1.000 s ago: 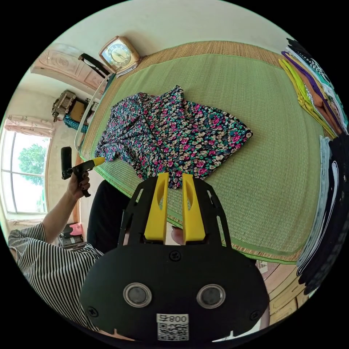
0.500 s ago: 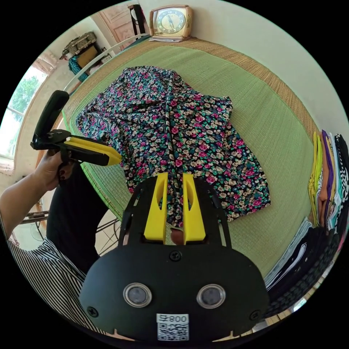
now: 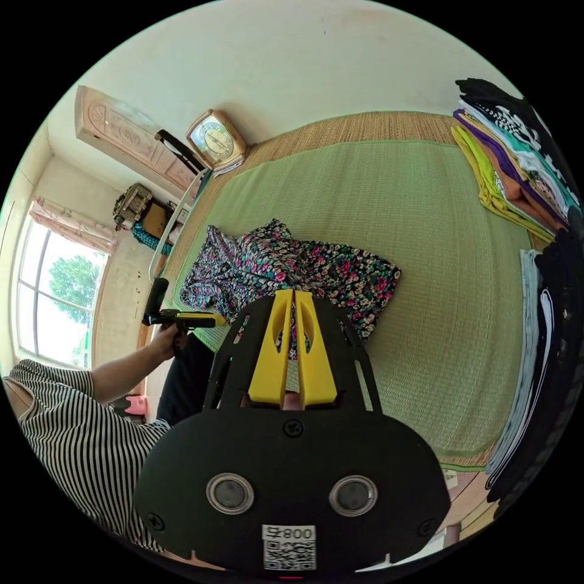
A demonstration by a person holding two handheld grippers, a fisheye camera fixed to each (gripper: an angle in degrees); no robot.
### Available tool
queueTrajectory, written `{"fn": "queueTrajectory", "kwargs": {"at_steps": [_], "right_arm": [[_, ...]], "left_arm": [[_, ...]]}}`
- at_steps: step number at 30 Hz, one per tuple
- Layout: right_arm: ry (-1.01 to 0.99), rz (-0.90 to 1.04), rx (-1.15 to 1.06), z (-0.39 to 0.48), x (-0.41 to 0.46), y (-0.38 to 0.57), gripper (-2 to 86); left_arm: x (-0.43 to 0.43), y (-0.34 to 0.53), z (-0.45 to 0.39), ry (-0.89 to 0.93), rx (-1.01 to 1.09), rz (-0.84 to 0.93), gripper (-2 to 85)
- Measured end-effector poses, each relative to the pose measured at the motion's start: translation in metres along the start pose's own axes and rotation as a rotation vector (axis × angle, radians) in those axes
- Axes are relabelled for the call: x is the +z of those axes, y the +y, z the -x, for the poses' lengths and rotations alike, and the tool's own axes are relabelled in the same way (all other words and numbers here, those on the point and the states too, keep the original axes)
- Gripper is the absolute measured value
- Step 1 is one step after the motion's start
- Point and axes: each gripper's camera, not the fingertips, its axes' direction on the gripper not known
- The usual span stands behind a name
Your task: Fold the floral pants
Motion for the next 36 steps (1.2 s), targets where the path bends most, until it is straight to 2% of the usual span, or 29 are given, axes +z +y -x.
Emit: {"fn": "queueTrajectory", "kwargs": {"at_steps": [4,8,11,17,26,31,36], "right_arm": [[0.016,-0.014,-0.020,-0.010,-0.016,0.008,0.4],[0.107,0.077,-0.068,-0.005,0.004,0.012,0.9],[0.100,0.149,-0.048,-0.011,0.022,0.026,2.4],[0.129,0.095,-0.091,-0.003,0.016,0.041,5.5],[0.169,0.225,-0.344,0.044,0.108,0.015,7.0],[0.279,0.290,-0.333,0.033,0.141,0.014,3.1],[0.204,0.263,-0.296,0.011,0.124,0.020,1.2]], "left_arm": [[-0.003,-0.005,-0.006,0.056,0.030,-0.032,1.8],[-0.008,-0.019,-0.012,0.205,0.039,-0.130,5.7],[-0.004,-0.033,-0.003,0.324,-0.026,-0.184,7.5],[0.007,-0.052,0.028,0.437,-0.214,-0.248,8.4],[-0.004,-0.055,0.055,0.409,-0.347,-0.304,8.0],[-0.007,-0.057,0.065,0.377,-0.357,-0.277,6.1],[-0.016,-0.057,0.072,0.369,-0.350,-0.280,1.5]]}}
